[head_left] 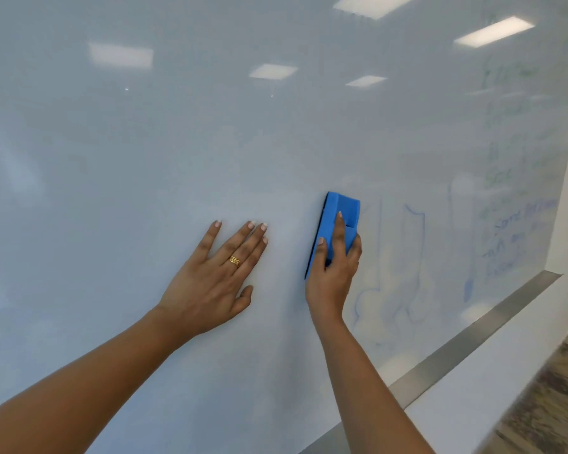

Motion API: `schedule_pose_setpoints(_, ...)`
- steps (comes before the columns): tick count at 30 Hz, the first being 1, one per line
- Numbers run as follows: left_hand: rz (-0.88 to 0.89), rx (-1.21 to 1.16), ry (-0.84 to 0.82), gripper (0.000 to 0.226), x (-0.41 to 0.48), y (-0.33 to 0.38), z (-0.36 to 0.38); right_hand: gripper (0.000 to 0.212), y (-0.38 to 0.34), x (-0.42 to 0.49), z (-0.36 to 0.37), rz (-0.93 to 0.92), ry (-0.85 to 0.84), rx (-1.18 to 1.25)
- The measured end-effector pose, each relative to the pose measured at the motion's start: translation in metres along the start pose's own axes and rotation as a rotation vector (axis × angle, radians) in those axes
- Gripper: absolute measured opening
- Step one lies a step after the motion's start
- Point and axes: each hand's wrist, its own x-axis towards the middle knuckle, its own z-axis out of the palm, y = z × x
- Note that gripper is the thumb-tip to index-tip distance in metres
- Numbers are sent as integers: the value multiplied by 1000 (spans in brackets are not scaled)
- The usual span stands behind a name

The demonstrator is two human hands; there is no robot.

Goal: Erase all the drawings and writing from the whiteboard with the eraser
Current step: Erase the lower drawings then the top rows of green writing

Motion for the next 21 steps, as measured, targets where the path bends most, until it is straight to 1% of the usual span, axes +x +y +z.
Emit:
schedule_pose_setpoints(3,5,12,2,65,-1,1,2,47,12,18,-8,79,49,26)
schedule_pose_setpoints(5,4,10,6,65,-1,1,1,47,19,30,-16,164,63,54)
schedule_pose_setpoints(8,16,7,19,65,-1,1,2,47,19,41,-27,308,37,101)
schedule_pose_setpoints(10,22,0,20,66,0,1,2,48,12,38,-28,341,1,99)
schedule_pose_setpoints(12,27,-17,19,65,1,0,1,48,2,25,-22,283,-23,61)
schedule_pose_setpoints(16,39,-40,40,65,2,-1,2,49,-25,1,-2,88,-62,-25)
schedule_pose_setpoints(21,49,-75,67,63,13,0,2,49,-45,6,6,-80,-105,-136)
